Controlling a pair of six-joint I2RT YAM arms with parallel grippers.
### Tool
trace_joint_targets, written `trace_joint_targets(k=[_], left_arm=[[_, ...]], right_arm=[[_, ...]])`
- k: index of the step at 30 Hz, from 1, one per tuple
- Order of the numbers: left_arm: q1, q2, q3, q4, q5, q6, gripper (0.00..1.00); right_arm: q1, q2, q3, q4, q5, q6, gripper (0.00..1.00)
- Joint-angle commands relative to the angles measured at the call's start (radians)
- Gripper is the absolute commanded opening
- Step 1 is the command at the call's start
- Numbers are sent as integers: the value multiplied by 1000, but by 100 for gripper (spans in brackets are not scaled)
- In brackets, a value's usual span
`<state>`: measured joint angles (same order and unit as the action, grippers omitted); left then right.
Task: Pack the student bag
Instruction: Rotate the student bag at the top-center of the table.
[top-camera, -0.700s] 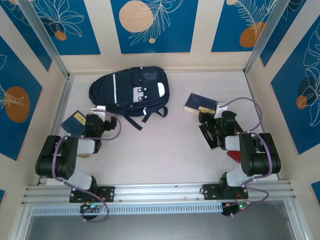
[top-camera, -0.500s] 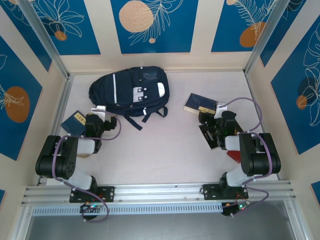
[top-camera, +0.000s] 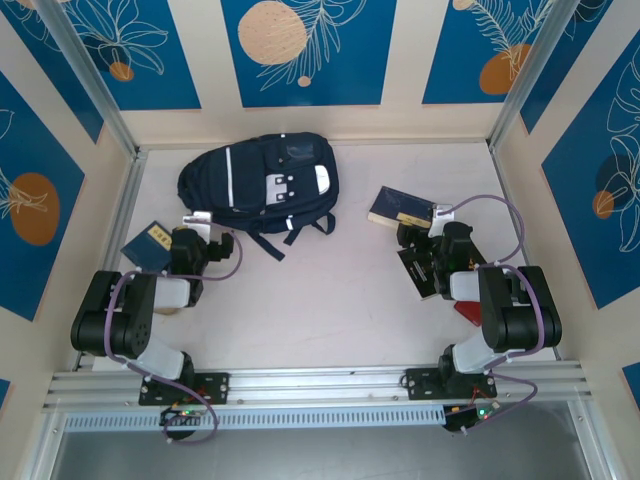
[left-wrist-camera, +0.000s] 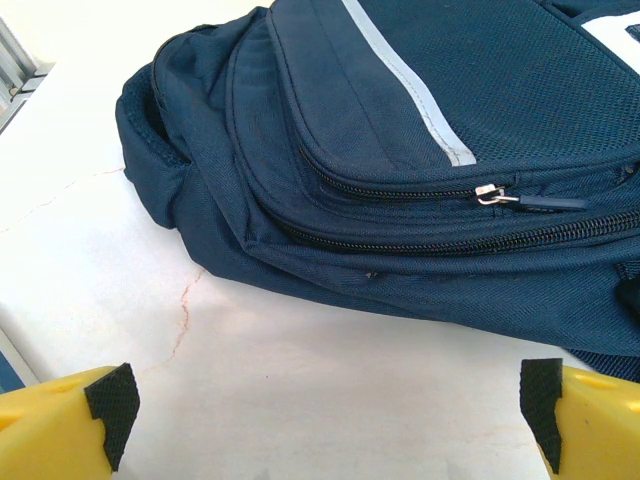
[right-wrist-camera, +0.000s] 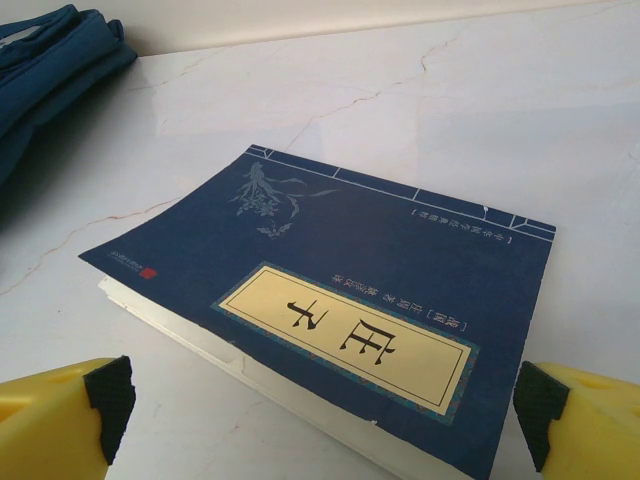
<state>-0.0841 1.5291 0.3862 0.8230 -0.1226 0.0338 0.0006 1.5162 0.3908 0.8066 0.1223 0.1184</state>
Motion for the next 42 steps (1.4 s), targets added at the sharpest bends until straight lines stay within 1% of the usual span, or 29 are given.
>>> trace_joint_targets(k=[1,3,6,7,10,13,16,18,21,23,24,26,28,30,32,36,39,42], left_arm=[[6,8,13,16,25,5,100],[6,7,10,19,26,4,100],[6,-7,28,-29,96,32,100],[6,-10,26,-25,90,30,100],[6,-51,48,-104,87,29,100],[6,-114,114,-281,38,-2,100],[5,-170,187,-465,2,-42,100],[5,-214,245,-591,-19,-99,100],[6,-261,331,-736,-8,-180,100],[5,-265,397,-816,16,-220,100],[4,-253,438,-860,17,-255,100],[6,-204,524,-940,29,-315,100],[7,-116,625,-1020,52,-356,100],[6,-11,731,-1085,92,-396,97],[6,79,795,-1085,127,-428,95],[6,241,906,-1065,146,-473,93],[7,362,992,-1091,224,-490,89],[6,446,1032,-1125,262,-526,87]], right_arm=[[2,9,22,8,-15,-13,99],[3,6,19,14,-15,-13,99],[3,-6,11,21,-57,-35,99],[9,-20,9,15,-61,-45,99],[29,-95,19,-70,-17,-52,99],[58,-191,58,-207,36,-62,99],[90,-272,126,-376,93,-30,99],[112,-315,187,-511,107,17,99],[145,-355,267,-678,115,121,99],[160,-350,330,-796,106,199,99],[168,-337,373,-865,109,263,99],[177,-297,446,-975,74,342,99],[186,-240,514,-1061,44,418,99],[197,-176,571,-1113,-13,467,99],[215,-122,613,-1140,-59,504,99],[260,-37,656,-1138,-151,553,100],[299,9,676,-1129,-190,580,100],[347,39,690,-1123,-190,598,100]])
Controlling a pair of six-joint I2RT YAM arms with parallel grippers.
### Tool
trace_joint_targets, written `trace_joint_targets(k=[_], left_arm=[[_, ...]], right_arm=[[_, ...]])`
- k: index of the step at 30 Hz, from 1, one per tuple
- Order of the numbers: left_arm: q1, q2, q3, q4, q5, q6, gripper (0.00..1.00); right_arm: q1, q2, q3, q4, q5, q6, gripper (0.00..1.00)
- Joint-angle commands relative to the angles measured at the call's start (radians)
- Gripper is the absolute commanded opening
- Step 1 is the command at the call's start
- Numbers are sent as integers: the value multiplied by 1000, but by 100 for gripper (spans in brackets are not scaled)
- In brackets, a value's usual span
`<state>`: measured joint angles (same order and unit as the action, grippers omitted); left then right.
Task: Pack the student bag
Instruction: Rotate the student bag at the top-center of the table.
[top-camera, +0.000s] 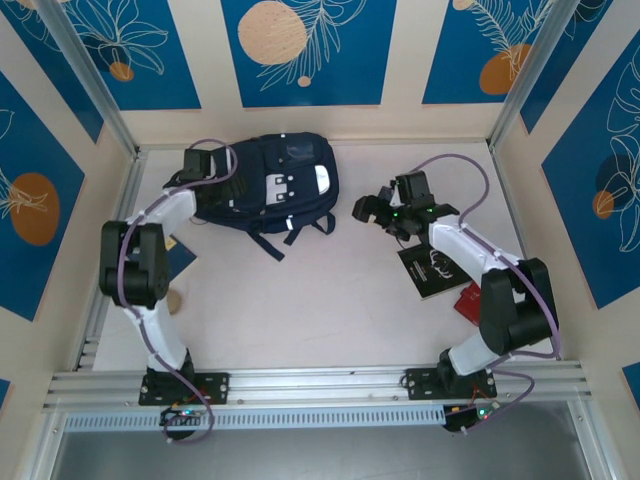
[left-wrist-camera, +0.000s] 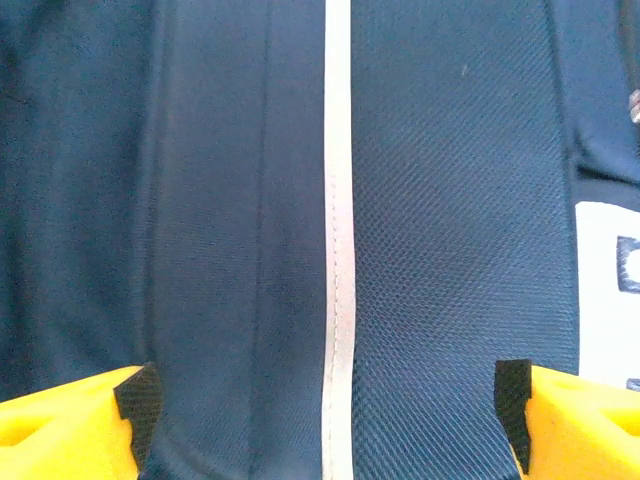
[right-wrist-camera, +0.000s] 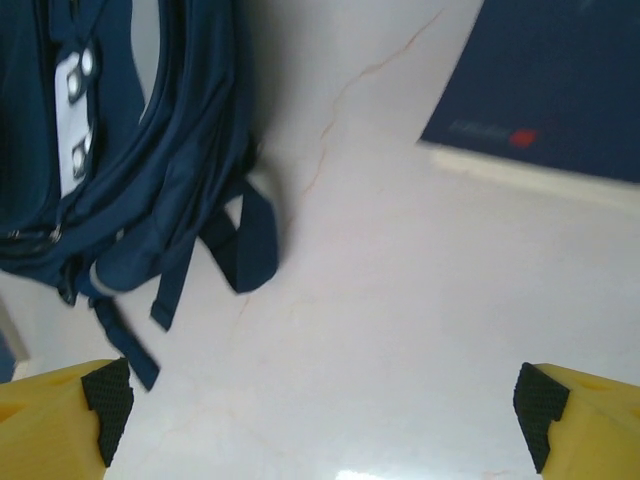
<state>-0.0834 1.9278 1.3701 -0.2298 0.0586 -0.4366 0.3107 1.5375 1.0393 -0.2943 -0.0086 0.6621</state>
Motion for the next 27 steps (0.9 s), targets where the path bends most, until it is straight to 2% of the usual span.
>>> trace_joint_targets(k=[1,7,11,17,24,27], left_arm=[[5,62,49,-79,90,-62,87],[-20,38,-69,-74,155,-76,85],[-84,2,-156,-95,212,-63,83],[-248,-69,-253,-78,216,-91,82],[-506,-76,-235,-13,199,-180,83],[-559,-98,-199,3,205,-202,83]], right_arm=[[48,25,44,-22,-60,59,100],[80,69,56,-49,-25,92,99],[76,76,52,-57,4,109,100],[71,73,50,-73,33,132,99],[54,40,20,-80,81,159,99],[42,4,-15,-62,94,178,99]])
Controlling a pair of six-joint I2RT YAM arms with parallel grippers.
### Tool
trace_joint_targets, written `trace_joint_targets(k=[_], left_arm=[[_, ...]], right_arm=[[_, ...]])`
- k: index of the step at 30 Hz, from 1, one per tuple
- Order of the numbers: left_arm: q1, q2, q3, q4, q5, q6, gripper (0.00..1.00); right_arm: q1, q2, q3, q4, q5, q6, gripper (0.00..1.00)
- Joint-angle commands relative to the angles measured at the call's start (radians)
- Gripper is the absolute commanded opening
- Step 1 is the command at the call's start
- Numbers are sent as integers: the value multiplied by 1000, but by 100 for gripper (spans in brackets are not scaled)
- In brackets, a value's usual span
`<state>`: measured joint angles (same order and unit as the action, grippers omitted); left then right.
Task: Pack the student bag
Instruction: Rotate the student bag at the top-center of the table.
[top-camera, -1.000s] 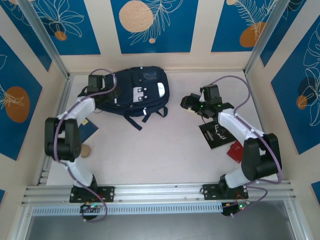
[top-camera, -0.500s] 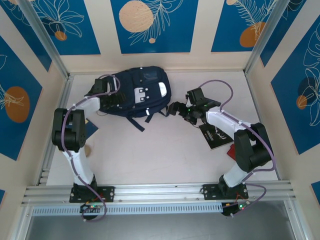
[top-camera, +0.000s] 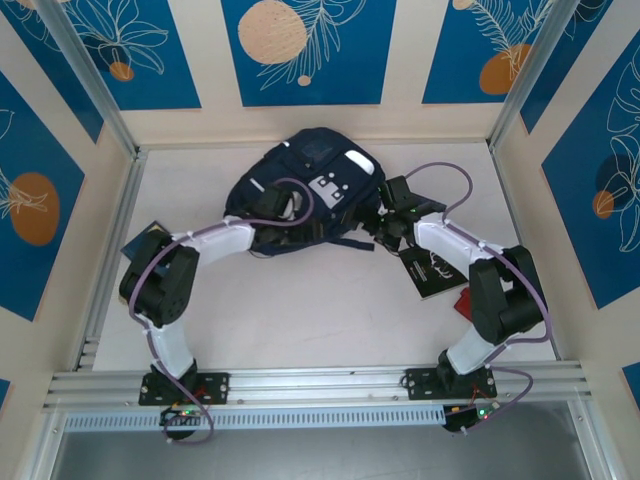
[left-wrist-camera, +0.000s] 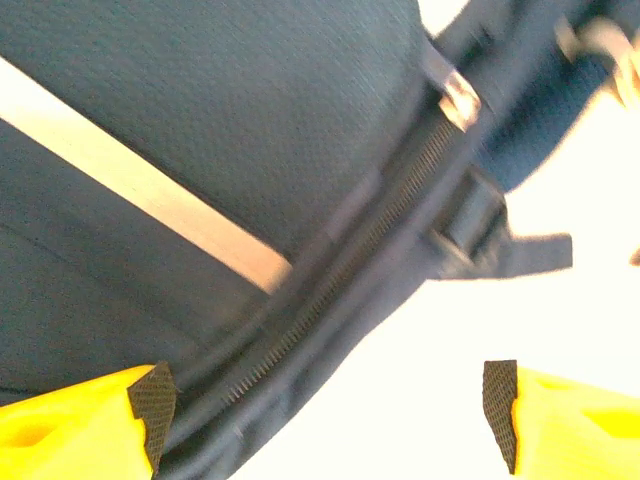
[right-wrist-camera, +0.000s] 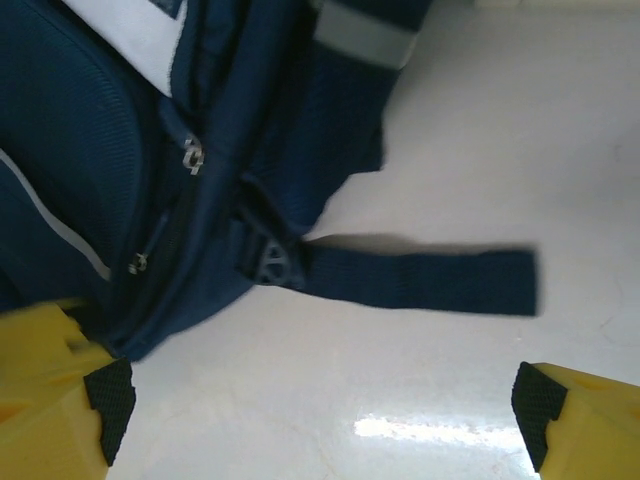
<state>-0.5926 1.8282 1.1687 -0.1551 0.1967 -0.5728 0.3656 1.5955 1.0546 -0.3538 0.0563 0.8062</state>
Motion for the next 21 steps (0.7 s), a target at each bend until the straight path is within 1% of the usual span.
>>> trace_joint_targets(k=[1,4,7,9,11,12,14,15,16,18,20,21], left_arm=[[-52,-17,14,-72,71,-69,83],[-28,-93,48,-124,27,-34,83],[33,-135,85,-206,-40,23,81],[96,-134,101,-255,-60,42,76],[153,-120,101,-267,-64,54,70],[182,-104,107,-283,-67,56,67],[221,-63,123,-309,-62,71,62],[233,-42,126,-313,-57,75,56],[240,-24,128,-314,-46,82,54],[243,17,132,-326,-44,91,46],[243,41,116,-330,-45,89,44],[243,45,95,-328,-45,85,40]], right_arm=[[-16,-61,-36,-2,28,38,99],[-15,-64,-32,-5,15,31,98],[10,-38,-9,-3,-1,27,95],[35,-7,15,2,-14,39,93],[60,29,43,11,-23,55,90],[72,51,62,17,-28,62,88],[94,102,109,17,-26,74,86],[103,125,133,13,-25,78,85],[108,150,158,11,-27,82,84],[122,206,211,9,-38,88,81],[132,254,258,2,-45,93,79],[137,282,285,-7,-44,94,79]])
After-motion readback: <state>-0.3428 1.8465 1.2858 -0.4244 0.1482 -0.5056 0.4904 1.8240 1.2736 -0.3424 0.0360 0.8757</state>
